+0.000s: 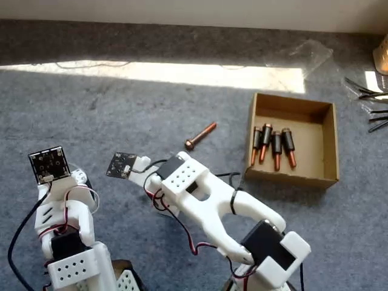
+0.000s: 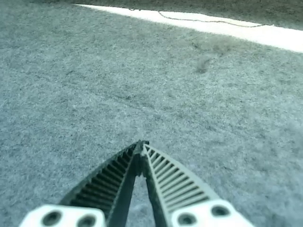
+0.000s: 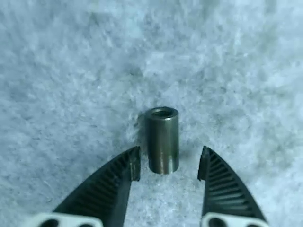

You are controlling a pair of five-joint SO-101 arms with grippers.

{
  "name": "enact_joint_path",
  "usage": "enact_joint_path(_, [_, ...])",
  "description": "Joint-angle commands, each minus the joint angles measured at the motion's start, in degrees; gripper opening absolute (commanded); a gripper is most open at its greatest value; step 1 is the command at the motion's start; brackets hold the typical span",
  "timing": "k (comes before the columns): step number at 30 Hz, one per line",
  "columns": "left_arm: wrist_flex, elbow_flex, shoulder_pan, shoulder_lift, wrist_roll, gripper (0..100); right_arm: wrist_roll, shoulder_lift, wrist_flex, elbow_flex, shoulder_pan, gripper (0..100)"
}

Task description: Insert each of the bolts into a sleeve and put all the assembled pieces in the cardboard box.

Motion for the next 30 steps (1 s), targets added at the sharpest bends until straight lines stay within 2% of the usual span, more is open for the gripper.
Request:
enact_joint_path(1, [-1.32, -0.57, -0.22, -0.92, -0.44, 1, -0.35, 0.22, -0.66, -3.12, -0.57, 18.3])
enact_joint_path(19, [-1.32, -0.48, -0.22, -0.92, -0.44, 1, 0.09, 1.01, -1.01, -3.3, -2.86, 18.3])
enact_joint_path(23, [-1.32, -0.48, -0.22, -0.92, -0.44, 1, 3.6, 1.01, -1.01, -3.21, -4.53, 18.3])
enact_joint_path(30, [-1.32, -0.48, -0.22, -0.92, -0.44, 1, 3.78, 1.1, -1.01, -3.21, -4.35, 18.3])
